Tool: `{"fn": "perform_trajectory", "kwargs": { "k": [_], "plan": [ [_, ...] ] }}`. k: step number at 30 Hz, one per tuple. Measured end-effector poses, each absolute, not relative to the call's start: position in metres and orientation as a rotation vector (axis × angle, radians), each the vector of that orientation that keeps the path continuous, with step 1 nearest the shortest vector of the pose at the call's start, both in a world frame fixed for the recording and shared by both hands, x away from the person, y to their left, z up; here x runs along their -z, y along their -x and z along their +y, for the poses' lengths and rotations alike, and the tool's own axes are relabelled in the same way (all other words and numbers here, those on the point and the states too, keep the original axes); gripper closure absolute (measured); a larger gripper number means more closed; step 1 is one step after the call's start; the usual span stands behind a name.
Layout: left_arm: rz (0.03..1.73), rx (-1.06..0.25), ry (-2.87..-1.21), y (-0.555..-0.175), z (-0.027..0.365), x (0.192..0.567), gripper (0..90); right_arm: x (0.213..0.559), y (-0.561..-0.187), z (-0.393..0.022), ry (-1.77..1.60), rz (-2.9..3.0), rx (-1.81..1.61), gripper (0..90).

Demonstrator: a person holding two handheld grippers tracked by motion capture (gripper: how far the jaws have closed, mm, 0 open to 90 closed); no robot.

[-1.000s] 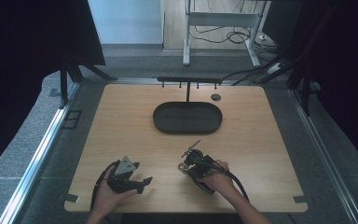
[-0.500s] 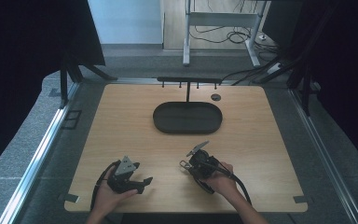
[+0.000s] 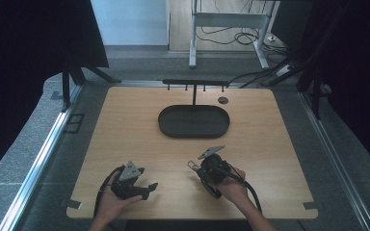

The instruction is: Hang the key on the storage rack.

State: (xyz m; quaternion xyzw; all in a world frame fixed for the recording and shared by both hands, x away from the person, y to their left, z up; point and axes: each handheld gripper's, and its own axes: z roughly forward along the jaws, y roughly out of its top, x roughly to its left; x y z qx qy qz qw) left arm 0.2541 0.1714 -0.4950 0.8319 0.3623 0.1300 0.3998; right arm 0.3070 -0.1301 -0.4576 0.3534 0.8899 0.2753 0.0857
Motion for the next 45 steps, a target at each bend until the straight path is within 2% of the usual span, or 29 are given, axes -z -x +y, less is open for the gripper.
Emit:
{"fn": "perform_trajectory", "kwargs": {
  "k": [45],
  "plan": [
    [0.910, -0.324, -2.115, -0.254, 0.168, 0.496, 23.7, 0.416, -0.299, -0.169, -1.124, 2.325, -1.185, 80.2]
  ]
}}
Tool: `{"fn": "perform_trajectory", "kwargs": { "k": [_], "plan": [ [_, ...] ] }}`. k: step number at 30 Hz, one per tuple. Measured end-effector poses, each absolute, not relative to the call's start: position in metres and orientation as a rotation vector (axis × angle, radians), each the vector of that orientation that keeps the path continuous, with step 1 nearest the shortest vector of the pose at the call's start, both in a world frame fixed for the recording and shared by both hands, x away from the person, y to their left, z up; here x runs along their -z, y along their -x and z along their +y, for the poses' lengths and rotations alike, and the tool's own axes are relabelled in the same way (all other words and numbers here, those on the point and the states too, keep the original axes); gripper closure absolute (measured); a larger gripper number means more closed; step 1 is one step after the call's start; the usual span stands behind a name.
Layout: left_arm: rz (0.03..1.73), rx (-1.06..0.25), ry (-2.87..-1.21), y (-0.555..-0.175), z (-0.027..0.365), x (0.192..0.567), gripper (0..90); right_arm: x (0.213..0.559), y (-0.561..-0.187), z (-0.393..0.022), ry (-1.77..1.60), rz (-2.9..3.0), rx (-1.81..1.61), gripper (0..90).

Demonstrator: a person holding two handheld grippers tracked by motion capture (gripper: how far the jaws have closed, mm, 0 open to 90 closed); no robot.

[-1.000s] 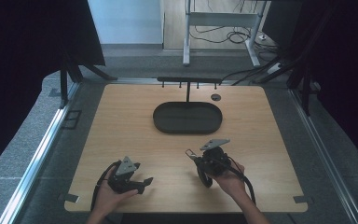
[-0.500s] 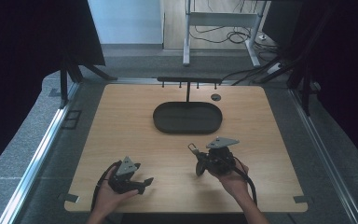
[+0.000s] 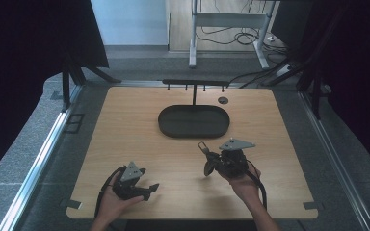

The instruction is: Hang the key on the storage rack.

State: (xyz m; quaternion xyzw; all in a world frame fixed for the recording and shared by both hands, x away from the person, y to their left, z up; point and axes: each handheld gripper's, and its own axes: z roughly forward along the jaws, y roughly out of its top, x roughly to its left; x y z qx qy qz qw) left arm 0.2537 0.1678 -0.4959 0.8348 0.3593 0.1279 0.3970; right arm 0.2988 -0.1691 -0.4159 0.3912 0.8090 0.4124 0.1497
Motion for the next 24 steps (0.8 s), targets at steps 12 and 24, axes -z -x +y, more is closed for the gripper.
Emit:
{"fn": "perform_trajectory", "kwargs": {
  "k": [12, 24],
  "plan": [
    [0.912, -0.328, -2.109, -0.254, 0.168, 0.495, 23.7, 0.406, -0.303, -0.174, -1.122, 2.289, -1.190, 80.2],
    [0.914, -0.326, -2.107, -0.254, 0.169, 0.496, 23.7, 0.403, -0.308, -0.181, -1.146, 2.242, -1.203, 80.2]
  ]
}}
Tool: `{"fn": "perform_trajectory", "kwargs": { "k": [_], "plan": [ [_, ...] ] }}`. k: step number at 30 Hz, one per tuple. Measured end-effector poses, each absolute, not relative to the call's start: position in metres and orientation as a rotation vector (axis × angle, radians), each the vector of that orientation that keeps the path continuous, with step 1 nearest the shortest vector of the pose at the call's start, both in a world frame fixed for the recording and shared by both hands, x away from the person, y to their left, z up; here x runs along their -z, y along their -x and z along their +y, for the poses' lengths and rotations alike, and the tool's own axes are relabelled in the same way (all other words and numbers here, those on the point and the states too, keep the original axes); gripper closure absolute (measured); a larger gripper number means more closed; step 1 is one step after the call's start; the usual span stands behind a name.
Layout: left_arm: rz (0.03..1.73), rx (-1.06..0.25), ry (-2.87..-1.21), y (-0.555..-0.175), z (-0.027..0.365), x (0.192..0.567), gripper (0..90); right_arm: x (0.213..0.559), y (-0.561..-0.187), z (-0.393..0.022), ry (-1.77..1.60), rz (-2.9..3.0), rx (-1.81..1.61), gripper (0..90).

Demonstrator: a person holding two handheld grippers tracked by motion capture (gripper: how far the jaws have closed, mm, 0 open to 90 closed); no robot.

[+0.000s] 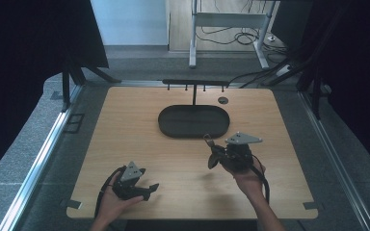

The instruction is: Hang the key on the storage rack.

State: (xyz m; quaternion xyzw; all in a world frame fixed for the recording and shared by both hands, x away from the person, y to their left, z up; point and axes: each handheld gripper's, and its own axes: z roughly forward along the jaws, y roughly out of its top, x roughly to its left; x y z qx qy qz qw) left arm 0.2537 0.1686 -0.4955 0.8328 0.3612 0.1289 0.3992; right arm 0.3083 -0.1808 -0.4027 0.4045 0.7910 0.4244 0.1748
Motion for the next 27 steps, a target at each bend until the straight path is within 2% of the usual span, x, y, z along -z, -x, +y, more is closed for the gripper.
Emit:
{"fn": "perform_trajectory", "kwargs": {
  "k": [27],
  "plan": [
    [0.916, -0.326, -2.109, -0.254, 0.170, 0.496, 23.7, 0.394, -0.336, -0.186, -1.194, 2.149, -1.206, 80.2]
  ]
}}
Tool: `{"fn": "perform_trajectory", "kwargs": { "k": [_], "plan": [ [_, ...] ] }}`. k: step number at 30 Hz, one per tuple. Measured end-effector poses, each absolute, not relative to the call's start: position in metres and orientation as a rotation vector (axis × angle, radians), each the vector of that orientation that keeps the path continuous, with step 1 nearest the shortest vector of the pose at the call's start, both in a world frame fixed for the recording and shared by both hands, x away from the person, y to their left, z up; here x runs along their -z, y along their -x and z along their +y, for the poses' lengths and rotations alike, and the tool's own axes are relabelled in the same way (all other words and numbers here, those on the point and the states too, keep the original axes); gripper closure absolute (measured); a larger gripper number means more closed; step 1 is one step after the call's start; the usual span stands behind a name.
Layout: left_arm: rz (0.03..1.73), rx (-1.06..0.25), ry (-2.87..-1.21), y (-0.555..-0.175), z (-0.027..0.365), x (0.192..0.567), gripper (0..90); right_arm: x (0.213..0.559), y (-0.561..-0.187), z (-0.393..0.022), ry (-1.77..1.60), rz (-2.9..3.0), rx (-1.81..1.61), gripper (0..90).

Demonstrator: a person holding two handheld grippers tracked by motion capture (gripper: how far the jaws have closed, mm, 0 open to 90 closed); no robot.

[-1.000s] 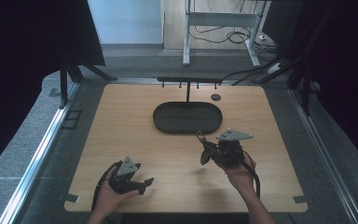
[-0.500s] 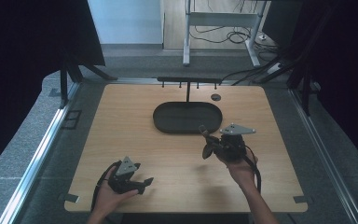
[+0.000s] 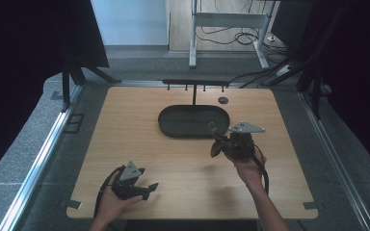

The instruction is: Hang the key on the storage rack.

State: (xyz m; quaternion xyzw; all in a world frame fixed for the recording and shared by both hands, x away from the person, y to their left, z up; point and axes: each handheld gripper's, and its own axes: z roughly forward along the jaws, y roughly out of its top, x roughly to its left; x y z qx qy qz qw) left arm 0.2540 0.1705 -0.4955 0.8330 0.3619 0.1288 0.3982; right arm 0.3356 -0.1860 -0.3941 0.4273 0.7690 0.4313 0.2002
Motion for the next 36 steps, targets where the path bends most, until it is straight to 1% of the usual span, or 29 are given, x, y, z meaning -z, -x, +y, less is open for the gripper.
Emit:
{"fn": "perform_trajectory", "kwargs": {
  "k": [17, 29, 36],
  "plan": [
    [0.920, -0.325, -2.105, -0.254, 0.172, 0.495, 23.7, 0.391, -0.357, -0.191, -1.235, 2.087, -1.206, 80.2],
    [0.925, -0.322, -2.101, -0.254, 0.172, 0.495, 23.7, 0.380, -0.379, -0.188, -1.253, 2.036, -1.201, 80.2],
    [0.920, -0.324, -2.108, -0.254, 0.171, 0.496, 23.7, 0.384, -0.388, -0.189, -1.275, 2.009, -1.208, 80.2]
  ]
}}
